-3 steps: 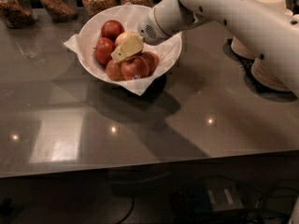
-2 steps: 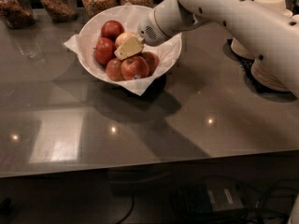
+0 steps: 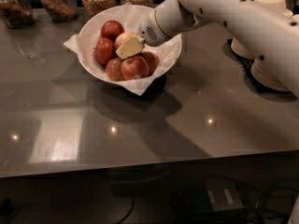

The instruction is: Pick apple from white bowl

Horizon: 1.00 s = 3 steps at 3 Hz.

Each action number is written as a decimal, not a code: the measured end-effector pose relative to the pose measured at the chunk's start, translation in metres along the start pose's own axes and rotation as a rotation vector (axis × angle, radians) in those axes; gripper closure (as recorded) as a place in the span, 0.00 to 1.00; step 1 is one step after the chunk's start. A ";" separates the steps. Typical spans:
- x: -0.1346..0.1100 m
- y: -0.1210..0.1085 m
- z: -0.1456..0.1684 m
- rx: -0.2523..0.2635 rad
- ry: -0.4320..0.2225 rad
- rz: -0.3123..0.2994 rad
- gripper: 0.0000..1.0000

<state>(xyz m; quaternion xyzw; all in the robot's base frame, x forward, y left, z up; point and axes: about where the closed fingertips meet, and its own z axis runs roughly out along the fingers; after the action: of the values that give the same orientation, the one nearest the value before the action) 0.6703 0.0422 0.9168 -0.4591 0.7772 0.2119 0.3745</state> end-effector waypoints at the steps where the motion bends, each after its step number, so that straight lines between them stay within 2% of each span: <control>1: -0.012 0.004 -0.005 -0.007 -0.011 -0.039 1.00; 2: -0.034 0.011 -0.016 -0.023 -0.032 -0.104 1.00; 3: -0.053 0.018 -0.035 -0.065 -0.045 -0.181 1.00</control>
Offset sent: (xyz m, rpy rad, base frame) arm -0.0088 0.0187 0.0717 -0.0064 -0.1365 0.1435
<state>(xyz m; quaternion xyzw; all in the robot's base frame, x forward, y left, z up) 0.6565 0.0569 0.9800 -0.5346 0.7165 0.2127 0.3944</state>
